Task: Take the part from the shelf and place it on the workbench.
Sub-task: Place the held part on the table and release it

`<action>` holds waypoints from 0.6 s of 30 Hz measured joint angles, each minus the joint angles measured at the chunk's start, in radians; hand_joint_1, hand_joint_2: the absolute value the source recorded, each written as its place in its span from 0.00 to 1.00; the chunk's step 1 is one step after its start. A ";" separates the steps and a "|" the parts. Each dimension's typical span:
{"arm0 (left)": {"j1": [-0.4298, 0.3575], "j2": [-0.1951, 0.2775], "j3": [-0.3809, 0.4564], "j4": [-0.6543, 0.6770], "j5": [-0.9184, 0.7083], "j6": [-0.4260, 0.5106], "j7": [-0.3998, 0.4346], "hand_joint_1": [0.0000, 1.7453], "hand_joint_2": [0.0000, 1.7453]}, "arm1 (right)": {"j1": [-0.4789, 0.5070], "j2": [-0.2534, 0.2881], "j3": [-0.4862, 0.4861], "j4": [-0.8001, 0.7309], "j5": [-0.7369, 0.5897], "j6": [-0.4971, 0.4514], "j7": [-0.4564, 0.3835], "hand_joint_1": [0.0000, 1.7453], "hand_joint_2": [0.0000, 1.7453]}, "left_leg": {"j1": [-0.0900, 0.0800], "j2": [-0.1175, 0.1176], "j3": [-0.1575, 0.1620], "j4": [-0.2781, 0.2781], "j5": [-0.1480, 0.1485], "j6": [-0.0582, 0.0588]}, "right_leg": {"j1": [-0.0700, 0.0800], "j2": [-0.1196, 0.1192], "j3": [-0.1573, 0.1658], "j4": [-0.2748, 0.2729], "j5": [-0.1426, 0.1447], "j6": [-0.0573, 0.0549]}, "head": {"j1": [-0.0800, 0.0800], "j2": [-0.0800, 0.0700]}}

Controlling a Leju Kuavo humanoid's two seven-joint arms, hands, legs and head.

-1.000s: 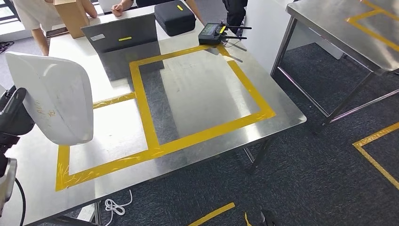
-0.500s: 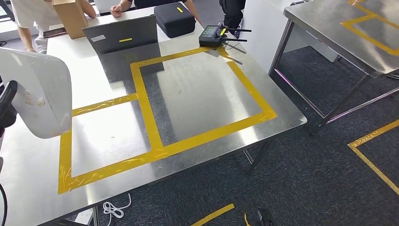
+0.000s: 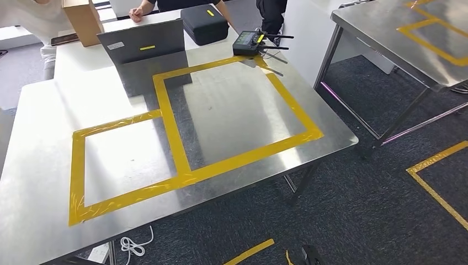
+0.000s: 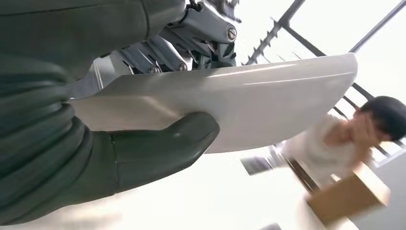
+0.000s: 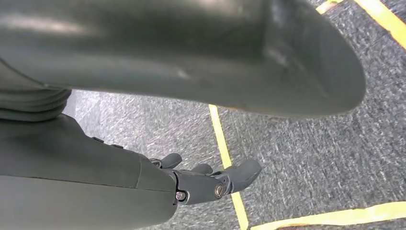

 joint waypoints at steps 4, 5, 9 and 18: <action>-0.047 -0.057 -0.210 0.116 -0.243 0.049 0.153 1.00 1.00 | -0.006 0.000 0.002 0.000 0.009 0.008 -0.031 0.00 0.00 | 0.000 -0.005 0.002 -0.002 0.002 0.002 | 0.000 -0.005 0.003 0.000 -0.001 0.001 | 0.000 0.000; -0.043 -0.073 -0.254 0.134 -0.281 0.053 0.162 1.00 1.00 | -0.007 0.000 0.003 0.000 0.014 0.012 -0.036 0.00 0.00 | -0.001 -0.005 0.002 -0.002 0.002 0.002 | -0.001 -0.005 0.004 0.000 -0.001 0.001 | 0.000 0.000; -0.004 -0.134 -0.378 0.183 -0.336 0.068 0.148 1.00 1.00 | -0.005 -0.001 0.009 0.000 0.028 0.019 -0.038 0.00 0.00 | -0.001 -0.002 0.002 -0.002 0.001 0.003 | -0.002 -0.001 0.003 0.000 0.000 0.002 | 0.000 0.000; 0.096 -0.183 -0.499 0.245 -0.397 0.068 0.134 1.00 1.00 | 0.002 -0.012 0.035 0.000 0.069 0.028 0.004 0.00 0.00 | -0.001 -0.001 0.001 -0.002 0.001 0.003 | -0.002 0.000 0.001 0.000 0.000 0.003 | 0.000 0.000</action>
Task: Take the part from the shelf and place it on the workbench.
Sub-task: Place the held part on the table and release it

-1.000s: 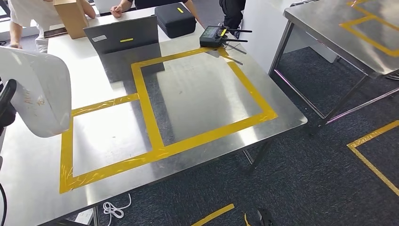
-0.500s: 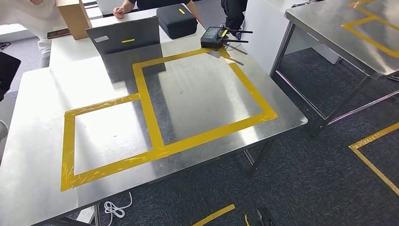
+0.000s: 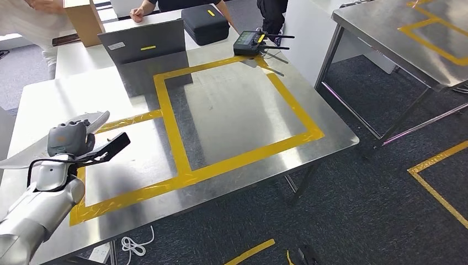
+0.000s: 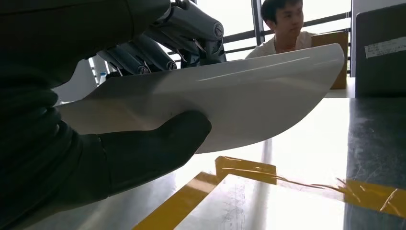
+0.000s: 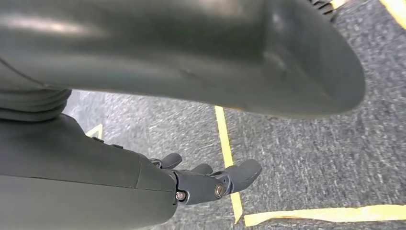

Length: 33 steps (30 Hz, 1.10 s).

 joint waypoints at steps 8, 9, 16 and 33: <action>0.066 -0.042 -0.072 0.015 -0.083 -0.001 -0.085 0.75 1.00 | -0.001 0.002 0.024 0.000 0.017 0.019 -0.034 0.00 0.00 | 0.000 -0.001 0.000 0.000 0.000 0.000 | 0.000 -0.001 0.000 0.000 0.000 0.000 | 0.000 0.000; 0.074 -0.048 -0.080 0.016 -0.088 -0.006 -0.095 0.50 1.00 | -0.001 0.002 0.026 0.000 0.018 0.020 -0.040 0.00 0.00 | 0.000 -0.001 0.000 0.000 0.000 0.000 | 0.000 -0.001 0.000 0.000 0.000 0.000 | 0.000 0.000; 0.114 -0.061 -0.111 0.020 -0.100 0.035 -0.112 0.00 1.00 | 0.001 0.003 0.030 0.000 0.023 0.023 -0.045 0.00 0.00 | 0.000 -0.001 0.000 0.000 0.000 0.000 | 0.000 -0.001 0.000 0.000 0.000 0.000 | 0.000 0.000; 0.118 -0.023 0.013 0.002 0.017 0.162 -0.043 0.00 0.00 | 0.006 0.004 0.030 0.000 0.018 0.011 -0.039 0.00 0.00 | -0.003 -0.001 -0.001 0.003 -0.001 0.002 | -0.003 -0.002 0.000 0.000 0.000 0.002 | 0.000 0.000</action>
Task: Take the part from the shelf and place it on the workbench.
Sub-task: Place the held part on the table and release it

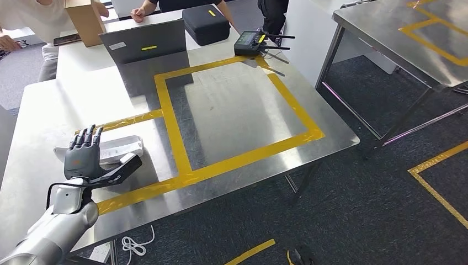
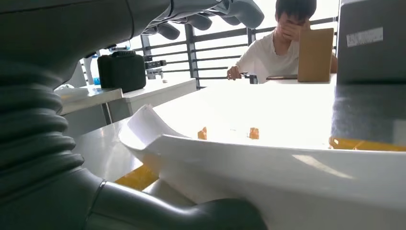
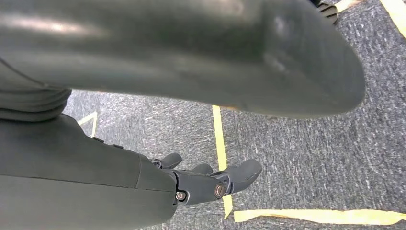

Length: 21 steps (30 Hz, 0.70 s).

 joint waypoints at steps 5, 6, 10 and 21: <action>-0.021 0.021 0.219 -0.104 -0.136 0.005 -0.105 0.00 0.00 | 0.003 0.003 0.000 0.000 -0.001 -0.001 -0.010 0.00 0.00 | -0.003 0.001 -0.002 0.005 -0.003 0.006 | -0.004 0.000 0.000 0.000 0.000 0.006 | 0.000 0.000; -0.030 0.022 0.301 -0.136 -0.156 0.005 -0.165 0.00 0.00 | 0.004 0.003 0.000 0.000 -0.001 -0.001 -0.011 0.00 0.00 | -0.004 0.001 -0.003 0.007 -0.003 0.008 | -0.004 0.000 0.000 0.000 0.001 0.009 | 0.000 0.000; -0.118 0.008 0.651 -0.223 -0.133 0.005 -0.434 0.00 0.00 | 0.004 0.007 -0.001 0.000 -0.004 -0.007 -0.014 0.00 0.00 | 0.007 0.009 -0.001 -0.006 0.013 0.025 | -0.001 0.004 -0.014 0.030 -0.025 0.020 | 0.003 0.000; -0.209 -0.029 0.876 -0.330 0.053 0.005 -0.523 0.00 0.00 | -0.008 0.018 -0.011 0.000 -0.021 -0.013 -0.010 0.00 0.00 | 0.012 0.011 -0.044 0.019 0.037 -0.001 | -0.008 0.004 0.032 0.042 -0.055 0.018 | 0.014 0.000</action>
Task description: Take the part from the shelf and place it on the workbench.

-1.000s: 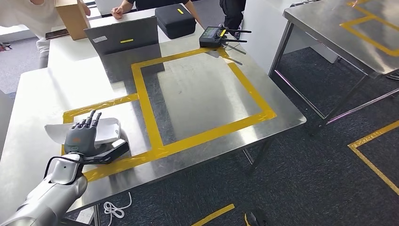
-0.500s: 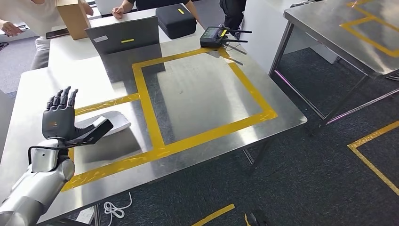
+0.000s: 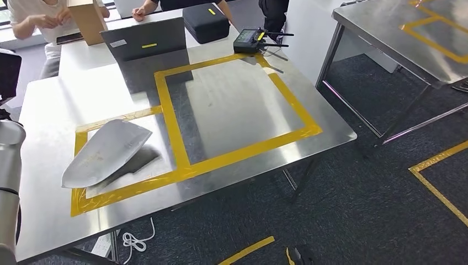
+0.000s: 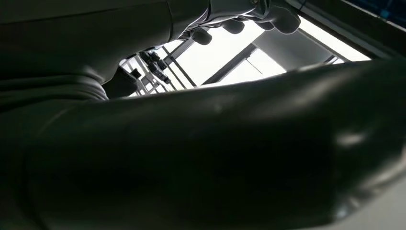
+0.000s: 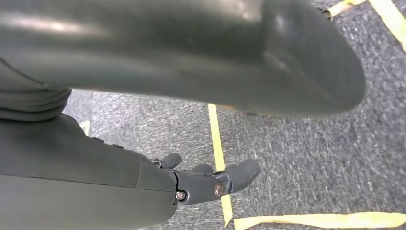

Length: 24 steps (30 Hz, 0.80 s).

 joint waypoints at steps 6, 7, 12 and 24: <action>0.037 0.001 -0.028 -0.139 0.168 0.000 0.006 0.00 0.00 | -0.005 0.004 -0.011 0.000 -0.004 0.004 -0.021 0.00 0.00 | 0.004 -0.004 -0.055 0.111 -0.093 -0.037 | 0.001 -0.004 -0.038 -0.010 0.040 -0.049 | -0.015 0.000; 0.047 0.005 -0.037 -0.163 0.190 0.000 0.009 0.00 0.00 | -0.005 0.004 -0.013 0.000 -0.005 0.004 -0.023 0.00 0.00 | 0.004 -0.004 -0.076 0.180 -0.139 -0.040 | 0.002 -0.004 -0.050 -0.010 0.050 -0.052 | -0.019 0.000; 0.084 0.017 -0.064 -0.245 0.216 0.000 0.019 0.00 0.00 | -0.004 0.004 -0.019 0.000 -0.007 0.005 -0.027 0.00 0.00 | -0.003 -0.005 0.012 0.180 -0.134 -0.023 | 0.012 -0.006 -0.106 -0.009 0.095 -0.053 | -0.022 0.000; 0.092 0.026 -0.095 -0.306 0.224 0.000 0.014 0.00 0.00 | -0.005 0.008 -0.024 0.000 -0.009 0.005 -0.025 0.00 0.00 | -0.010 0.006 0.062 -0.034 -0.036 0.026 | 0.005 -0.006 -0.188 0.236 -0.063 0.003 | -0.015 0.000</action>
